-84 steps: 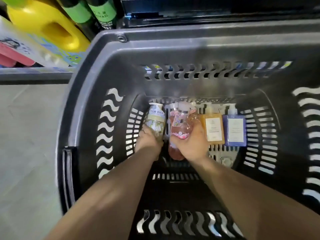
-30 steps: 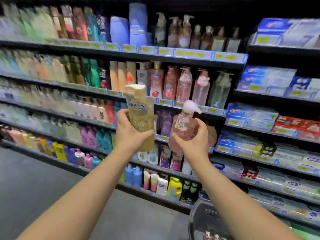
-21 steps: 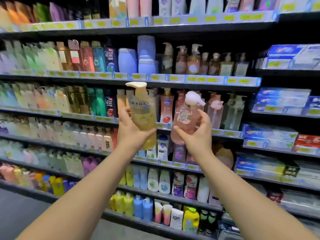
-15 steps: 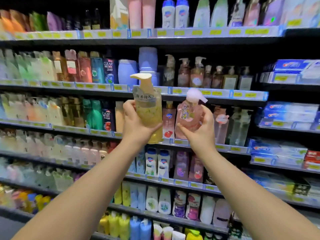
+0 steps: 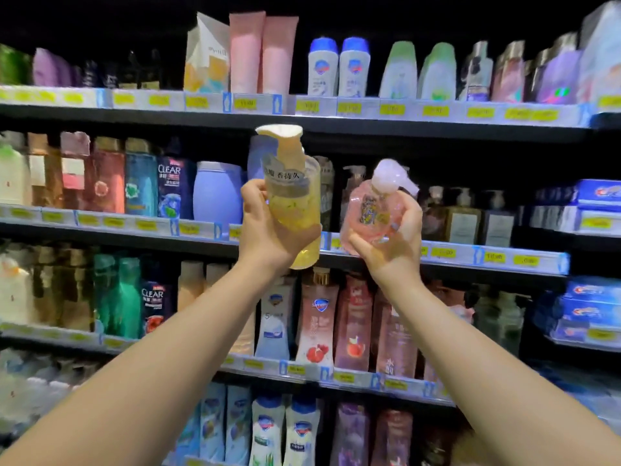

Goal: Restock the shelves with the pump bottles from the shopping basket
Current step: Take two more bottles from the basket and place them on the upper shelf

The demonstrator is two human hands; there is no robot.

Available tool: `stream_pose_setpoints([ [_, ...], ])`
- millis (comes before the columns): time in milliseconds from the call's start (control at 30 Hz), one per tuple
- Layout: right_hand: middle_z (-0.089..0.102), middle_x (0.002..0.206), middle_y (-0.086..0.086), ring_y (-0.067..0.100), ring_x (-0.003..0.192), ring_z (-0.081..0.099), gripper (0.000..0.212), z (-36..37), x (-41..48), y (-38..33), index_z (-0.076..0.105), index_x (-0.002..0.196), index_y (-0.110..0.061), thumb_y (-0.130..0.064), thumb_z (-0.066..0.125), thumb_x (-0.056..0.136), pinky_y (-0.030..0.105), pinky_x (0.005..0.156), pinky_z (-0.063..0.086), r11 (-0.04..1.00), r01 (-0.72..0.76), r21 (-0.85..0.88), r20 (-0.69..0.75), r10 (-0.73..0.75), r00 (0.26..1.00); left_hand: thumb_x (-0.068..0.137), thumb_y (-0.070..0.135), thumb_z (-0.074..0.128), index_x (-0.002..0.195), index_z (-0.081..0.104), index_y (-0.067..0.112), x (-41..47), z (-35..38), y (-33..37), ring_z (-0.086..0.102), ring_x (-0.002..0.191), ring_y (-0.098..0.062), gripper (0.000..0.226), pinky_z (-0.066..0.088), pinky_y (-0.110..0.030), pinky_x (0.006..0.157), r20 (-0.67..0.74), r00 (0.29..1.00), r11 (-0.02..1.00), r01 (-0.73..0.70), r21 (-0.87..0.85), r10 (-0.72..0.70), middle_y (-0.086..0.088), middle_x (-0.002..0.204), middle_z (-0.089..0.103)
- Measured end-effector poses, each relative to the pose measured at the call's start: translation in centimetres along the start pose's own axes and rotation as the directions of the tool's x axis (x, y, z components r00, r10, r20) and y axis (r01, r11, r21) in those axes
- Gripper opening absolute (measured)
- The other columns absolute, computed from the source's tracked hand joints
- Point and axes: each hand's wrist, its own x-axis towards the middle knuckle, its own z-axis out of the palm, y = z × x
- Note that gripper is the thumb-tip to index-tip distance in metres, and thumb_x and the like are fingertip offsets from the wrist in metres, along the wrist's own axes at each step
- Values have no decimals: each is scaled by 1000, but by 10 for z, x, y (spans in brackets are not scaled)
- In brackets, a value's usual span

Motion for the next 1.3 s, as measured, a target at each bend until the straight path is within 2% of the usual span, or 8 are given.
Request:
stream_pose_setpoints([
  [67,51,115,-16,10,108,55,74,12,19,4,46,122,-31,-10,80,61,27,91,47,1000,1,13,5,-1,1000,58,20,86,106,27,22,15,6,-15,57,89,-10,76,50,-38,79,31,999,999,15,32,-16,6,103,49],
  [133,57,100,-30,-8,94,57,68,23,35,7,48,105,-49,-6,78,62,15,79,49,999,8,33,-2,-8,1000,57,29,87,110,28,24,26,11,-31,56,95,-15,79,50,-39,80,73,997,995,5,98,-12,3,112,49],
  [233,49,107,-26,-25,99,45,69,35,52,18,41,114,-39,-10,79,65,-3,80,36,999,43,-1,3,-43,999,53,39,85,107,28,32,43,17,-47,55,90,-8,79,49,-32,76,100,995,991,-1,131,-12,11,108,50],
  [400,44,142,3,17,128,46,87,50,74,44,30,143,-17,-19,80,73,42,106,40,994,-80,-68,92,87,992,41,63,73,100,28,39,66,23,-59,46,76,14,78,33,-12,58,142,987,988,56,141,-76,26,88,46],
  [633,45,140,1,13,122,46,83,58,80,67,28,144,-21,-29,77,77,26,95,37,960,-213,-181,129,238,963,41,63,75,105,33,34,81,31,-77,57,86,-10,82,41,-25,62,223,971,987,58,150,-91,16,96,53],
  [833,27,151,8,22,134,35,84,58,79,72,19,149,-14,-35,68,84,23,95,27,897,-212,-389,157,291,944,43,60,77,102,34,34,86,36,-82,54,80,0,78,46,-27,64,252,963,992,78,99,-101,24,87,49],
  [1033,32,141,10,28,124,42,104,68,76,68,20,147,-18,-62,72,68,38,90,42,717,-144,-682,53,245,968,36,66,73,101,34,35,88,39,-87,52,77,7,82,43,-22,59,269,956,992,98,83,-117,23,86,51],
  [1300,37,139,12,28,116,49,89,57,77,65,22,146,-17,-47,70,77,33,84,41,770,-183,-611,147,338,929,42,59,79,104,35,32,89,38,-91,53,81,6,81,51,-30,70,302,940,988,146,58,-157,22,89,52],
])
